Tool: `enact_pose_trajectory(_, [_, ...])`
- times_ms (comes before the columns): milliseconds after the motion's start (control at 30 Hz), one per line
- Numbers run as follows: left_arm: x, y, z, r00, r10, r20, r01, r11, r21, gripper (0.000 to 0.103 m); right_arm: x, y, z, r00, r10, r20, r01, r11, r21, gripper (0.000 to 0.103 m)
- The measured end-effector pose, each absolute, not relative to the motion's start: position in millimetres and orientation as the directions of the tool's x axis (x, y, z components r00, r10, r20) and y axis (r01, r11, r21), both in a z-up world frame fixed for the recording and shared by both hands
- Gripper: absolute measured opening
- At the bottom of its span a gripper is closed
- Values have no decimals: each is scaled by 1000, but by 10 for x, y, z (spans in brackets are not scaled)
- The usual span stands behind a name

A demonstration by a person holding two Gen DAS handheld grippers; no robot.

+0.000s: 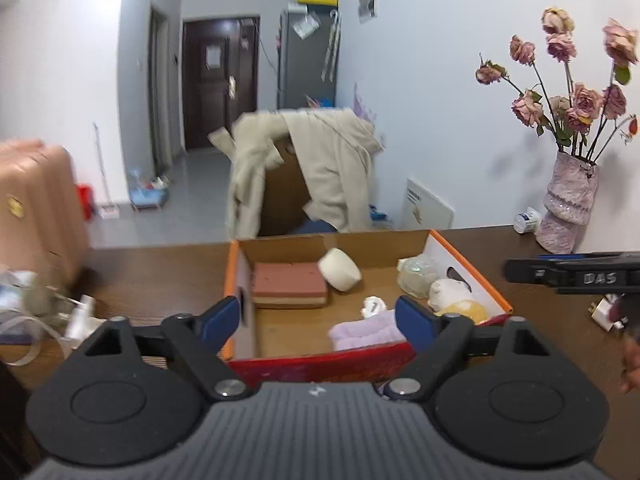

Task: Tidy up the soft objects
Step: 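Carry the lavender cloth into the box and open both grippers, then move both grippers back to the pink satin scrunchies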

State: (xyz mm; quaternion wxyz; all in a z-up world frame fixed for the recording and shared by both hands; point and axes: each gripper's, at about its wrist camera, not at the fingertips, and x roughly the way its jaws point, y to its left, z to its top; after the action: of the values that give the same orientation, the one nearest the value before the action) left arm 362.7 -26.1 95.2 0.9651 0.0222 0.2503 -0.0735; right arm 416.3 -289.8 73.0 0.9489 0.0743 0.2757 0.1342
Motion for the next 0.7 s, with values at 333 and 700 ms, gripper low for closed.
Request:
enact_pose_trajectory(333, [2447, -355, 1074, 950, -33, -311, 68, 992, 102, 103, 3137, -3031, 930, 875, 273, -399, -245, 962, 122, 80])
enact_pose_trajectory(700, [1354, -217, 475, 951, 18, -310, -35, 998, -51, 103, 1874, -2946, 486, 888, 347, -302, -327, 938, 114, 89])
